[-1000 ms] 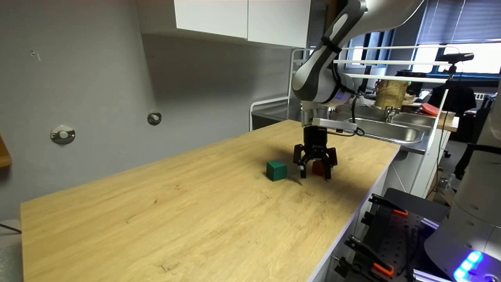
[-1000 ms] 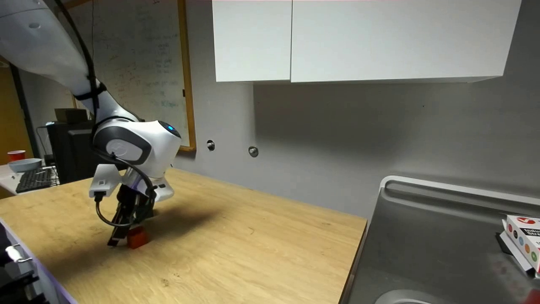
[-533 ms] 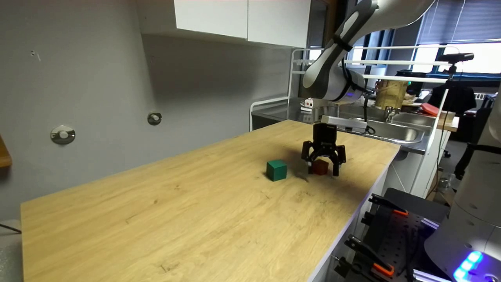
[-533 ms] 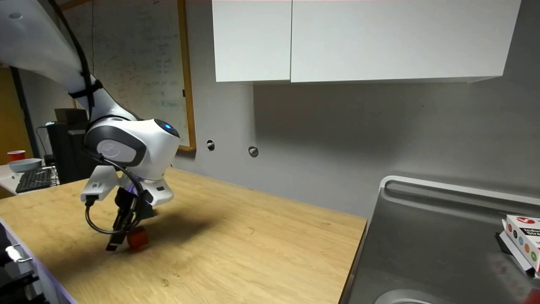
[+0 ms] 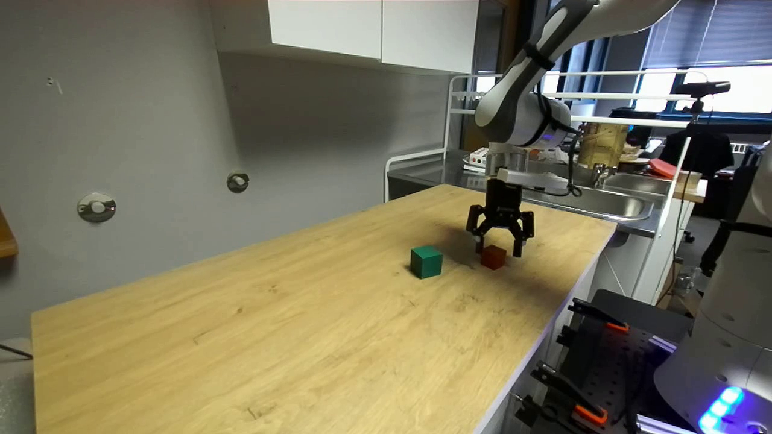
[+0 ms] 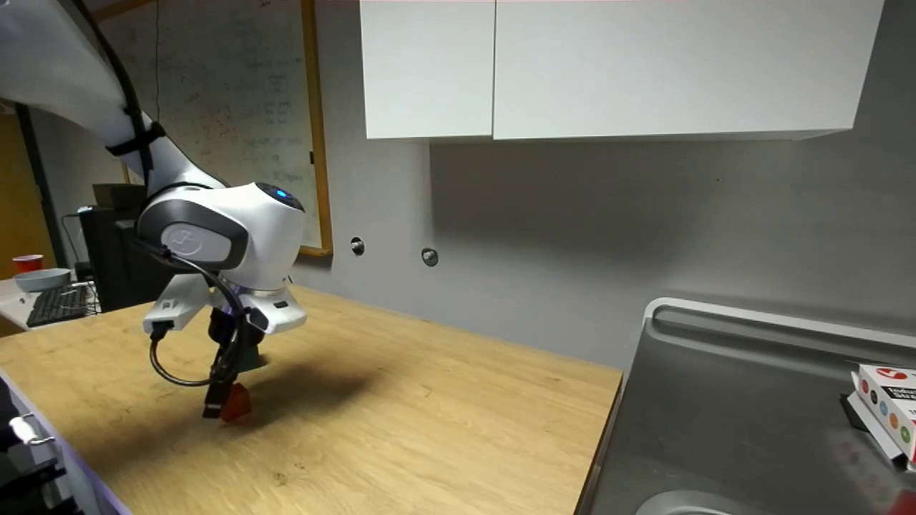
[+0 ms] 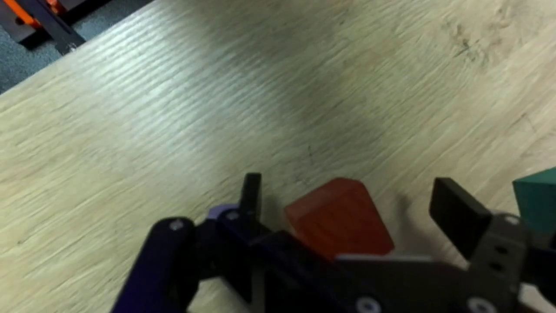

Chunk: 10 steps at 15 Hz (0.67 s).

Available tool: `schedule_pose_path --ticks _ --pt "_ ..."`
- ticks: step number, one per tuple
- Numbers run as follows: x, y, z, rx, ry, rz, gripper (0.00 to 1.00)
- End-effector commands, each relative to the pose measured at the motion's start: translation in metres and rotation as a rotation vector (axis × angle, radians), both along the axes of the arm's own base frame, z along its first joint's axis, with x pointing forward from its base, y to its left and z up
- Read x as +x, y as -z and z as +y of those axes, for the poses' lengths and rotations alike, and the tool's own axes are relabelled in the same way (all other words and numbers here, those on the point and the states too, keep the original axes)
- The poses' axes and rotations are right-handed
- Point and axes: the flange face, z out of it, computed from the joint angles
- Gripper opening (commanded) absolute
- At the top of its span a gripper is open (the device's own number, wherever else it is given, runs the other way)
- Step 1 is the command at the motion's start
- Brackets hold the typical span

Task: Pick up the orange cube and put it on top of the green cube

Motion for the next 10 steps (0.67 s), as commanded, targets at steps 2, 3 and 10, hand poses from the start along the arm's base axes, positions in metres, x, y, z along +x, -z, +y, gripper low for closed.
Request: schedule_pose_path --ticks 2,3,10 --pt "0.02 -0.006 -0.005 -0.06 0.019 -0.013 1.0" --pt "0.023 -0.006 -0.006 -0.065 0.02 -0.01 1.0" --pt "0.036 0.01 -0.003 -0.046 0.009 0.018 1.0"
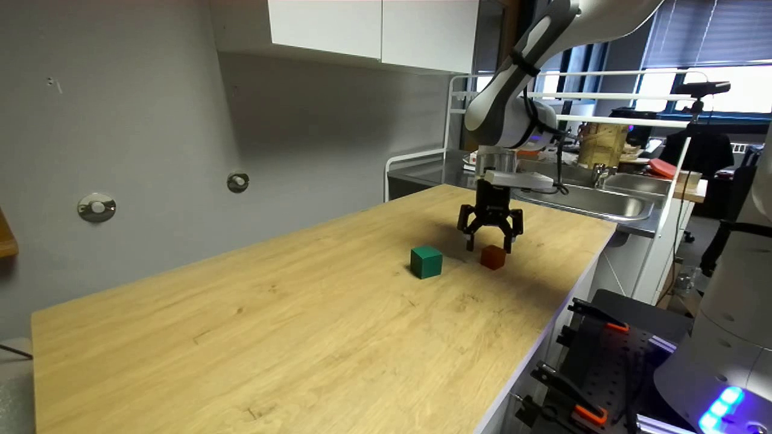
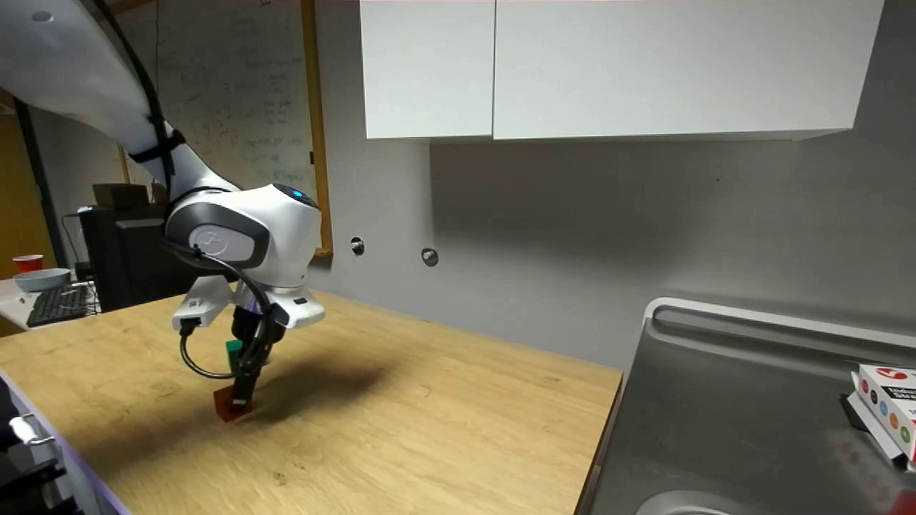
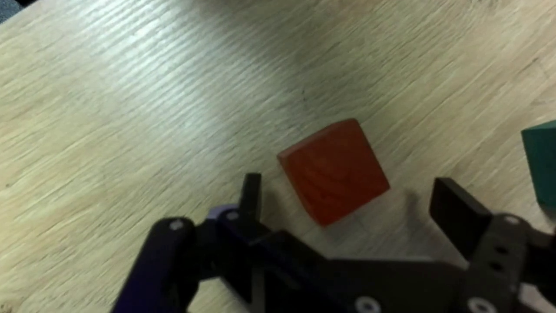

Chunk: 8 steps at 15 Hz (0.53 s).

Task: Pick up the orange cube and put it on top of the green cube

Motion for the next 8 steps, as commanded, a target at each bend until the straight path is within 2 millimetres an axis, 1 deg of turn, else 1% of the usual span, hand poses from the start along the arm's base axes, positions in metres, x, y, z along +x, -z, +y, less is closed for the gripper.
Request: schedule_pose_path --ticks 1,2,3,5,6,7,8 --pt "0.0087 0.0097 0.0054 0.005 -0.002 0.028 1.0" --pt "0.0086 0.0132 0.0069 0.002 0.0 0.035 0.75" --pt "0.008 0.0156 0.0085 0.004 -0.002 0.04 0.75" --pt "0.0066 0.0184 0.0101 0.005 -0.003 0.048 0.6" --pt "0.0063 0.0176 0.0095 0.005 -0.002 0.048 0.5" --pt "0.006 0.0155 0.0092 0.002 -0.001 0.044 0.44" --pt "0.006 0.0134 0.0092 -0.001 -0.001 0.041 0.35"
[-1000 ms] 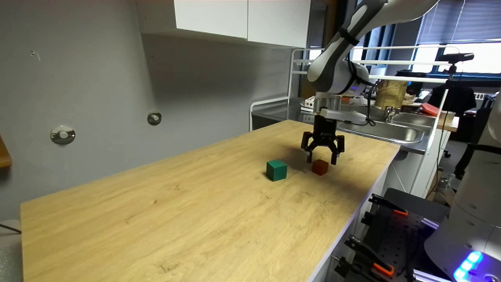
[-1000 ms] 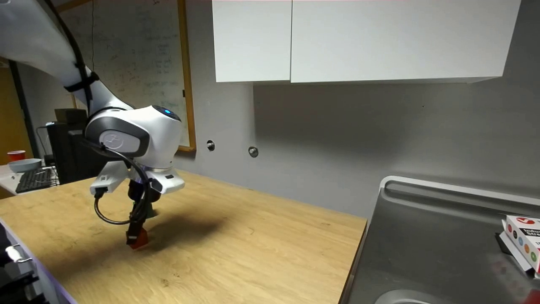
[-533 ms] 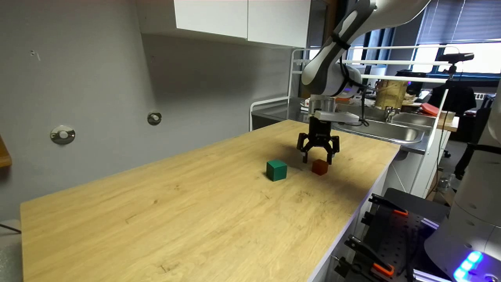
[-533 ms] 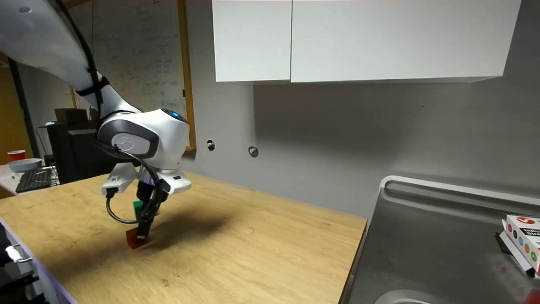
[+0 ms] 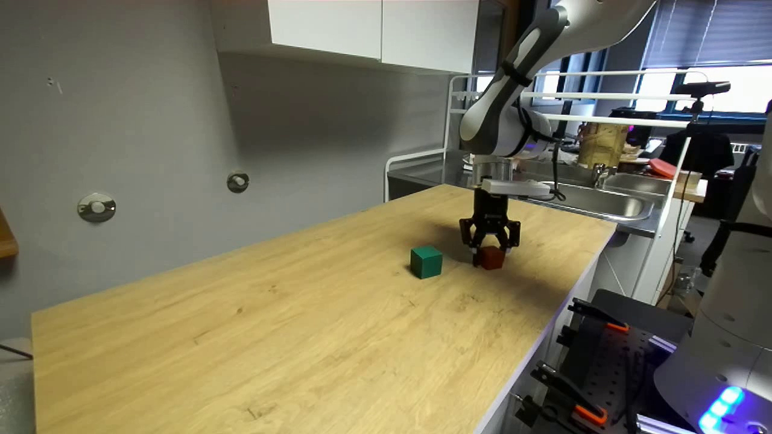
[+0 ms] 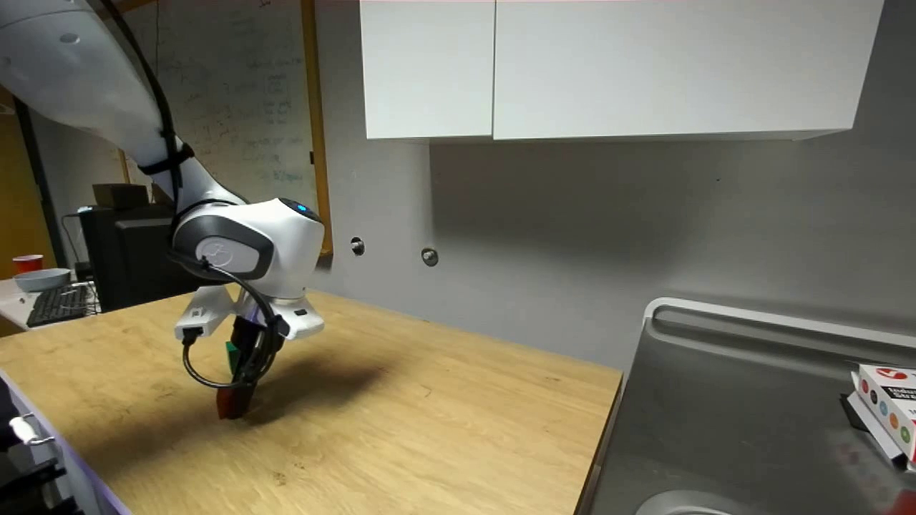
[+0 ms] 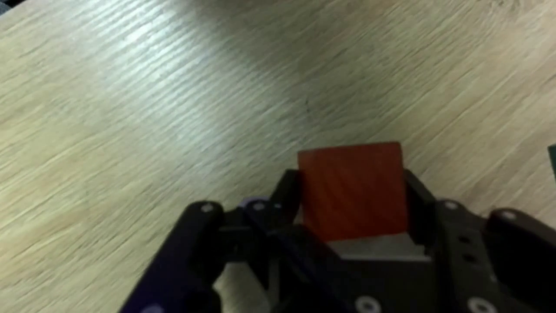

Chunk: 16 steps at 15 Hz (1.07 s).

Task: Pick up the orange cube and put it on top of the green cube

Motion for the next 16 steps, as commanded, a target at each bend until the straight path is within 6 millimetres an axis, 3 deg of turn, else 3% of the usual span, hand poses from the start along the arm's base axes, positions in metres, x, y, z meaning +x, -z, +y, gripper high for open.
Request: schedule_pose_path --ticks 1,2,6,13,16 --pt "0.006 -0.009 0.004 -0.01 0.01 -0.004 0.28" --pt "0.007 -0.013 0.005 -0.016 0.008 -0.008 0.22" --pt "0.027 -0.038 0.016 -0.077 -0.029 -0.028 0.2" --pt "0.078 -0.101 0.06 -0.228 -0.153 -0.057 0.2" --pt "0.094 -0.116 0.081 -0.235 -0.205 -0.069 0.2"
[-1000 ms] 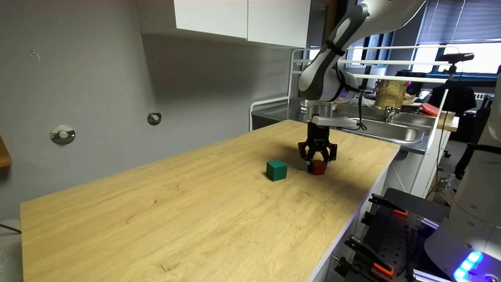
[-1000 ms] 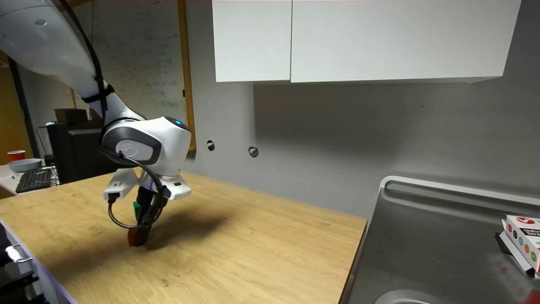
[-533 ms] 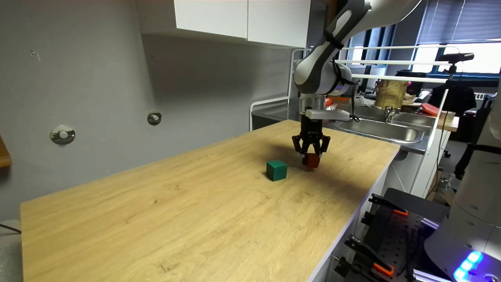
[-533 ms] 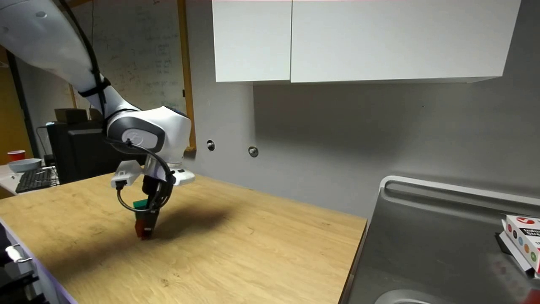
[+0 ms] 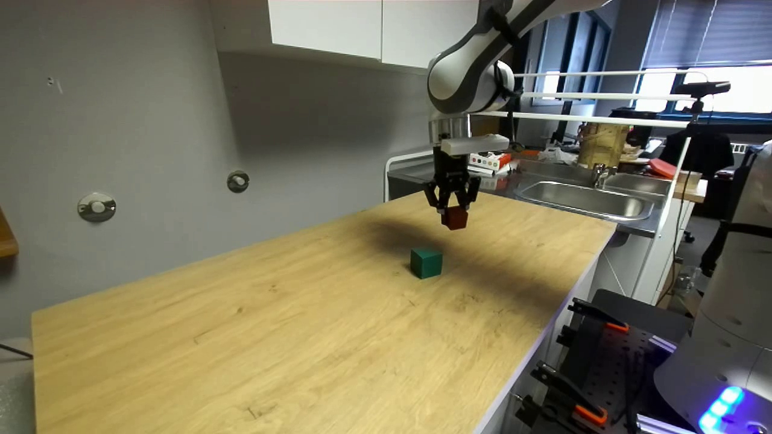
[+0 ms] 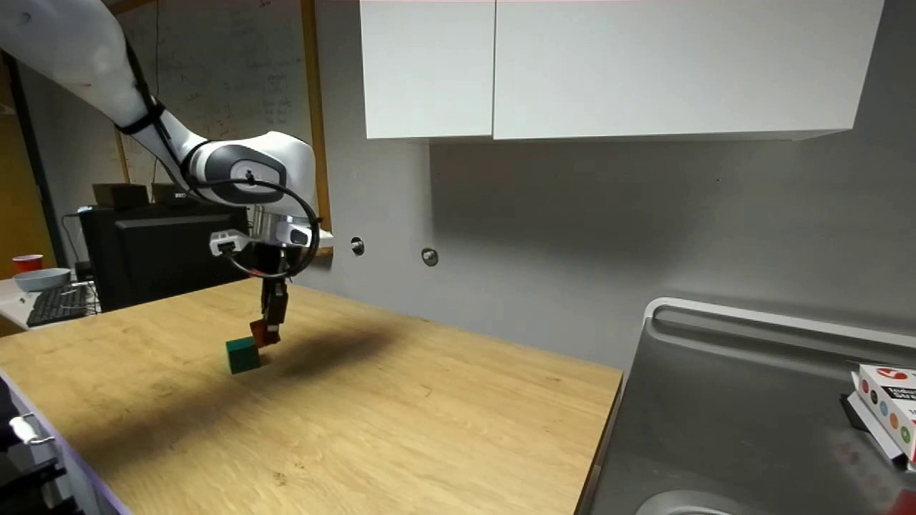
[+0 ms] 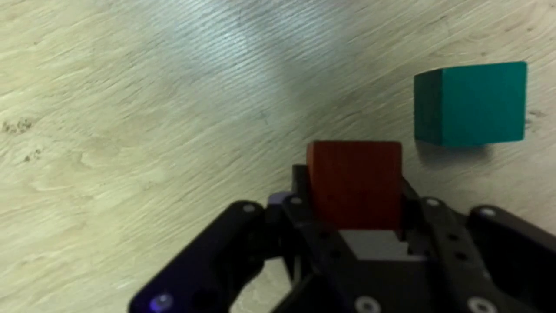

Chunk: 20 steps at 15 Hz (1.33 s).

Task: Pick up the orange cube and put it on top of the green cube

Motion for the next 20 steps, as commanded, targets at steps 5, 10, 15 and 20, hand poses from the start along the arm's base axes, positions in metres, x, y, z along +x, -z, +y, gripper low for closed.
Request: schedule_pose_path --ticks 5,10,15,20 --pt "0.035 -0.022 0.059 -0.008 -0.114 -0.002 0.2" --pt "0.044 -0.002 0.089 0.0 -0.174 0.035 0.2" --pt "0.04 0.019 0.097 0.012 -0.182 0.089 0.2" --pt "0.032 0.031 0.103 0.019 -0.188 0.126 0.2"
